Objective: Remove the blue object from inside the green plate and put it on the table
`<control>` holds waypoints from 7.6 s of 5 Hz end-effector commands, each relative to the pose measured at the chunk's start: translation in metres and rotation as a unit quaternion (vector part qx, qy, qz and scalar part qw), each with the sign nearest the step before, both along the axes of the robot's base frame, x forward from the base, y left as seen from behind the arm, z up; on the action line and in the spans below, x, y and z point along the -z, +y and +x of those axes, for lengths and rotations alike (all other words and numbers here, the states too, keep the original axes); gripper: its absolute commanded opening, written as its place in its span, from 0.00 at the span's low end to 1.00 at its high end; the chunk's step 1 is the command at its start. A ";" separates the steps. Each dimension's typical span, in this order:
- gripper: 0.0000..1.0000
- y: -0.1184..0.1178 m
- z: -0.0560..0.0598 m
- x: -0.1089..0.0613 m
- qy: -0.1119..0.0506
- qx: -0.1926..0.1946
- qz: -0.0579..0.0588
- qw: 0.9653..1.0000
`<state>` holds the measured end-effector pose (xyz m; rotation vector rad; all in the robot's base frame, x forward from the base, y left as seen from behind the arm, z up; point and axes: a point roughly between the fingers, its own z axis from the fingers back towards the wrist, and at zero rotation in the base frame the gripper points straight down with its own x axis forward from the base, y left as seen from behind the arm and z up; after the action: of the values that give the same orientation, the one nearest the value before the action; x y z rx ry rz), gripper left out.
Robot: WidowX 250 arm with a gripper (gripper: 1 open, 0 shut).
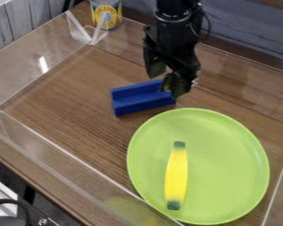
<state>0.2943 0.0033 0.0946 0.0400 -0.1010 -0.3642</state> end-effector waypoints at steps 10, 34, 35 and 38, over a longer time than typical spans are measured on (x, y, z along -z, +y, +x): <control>1.00 0.005 -0.020 -0.002 0.013 0.063 -0.007 0.998; 0.00 0.078 -0.061 0.027 0.063 -0.086 -0.022 0.994; 0.00 0.092 -0.070 0.041 0.067 -0.090 -0.021 0.993; 0.00 0.100 -0.090 0.070 0.077 -0.110 -0.028 0.991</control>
<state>0.2027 0.1006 0.0207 -0.0431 0.0655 -0.1486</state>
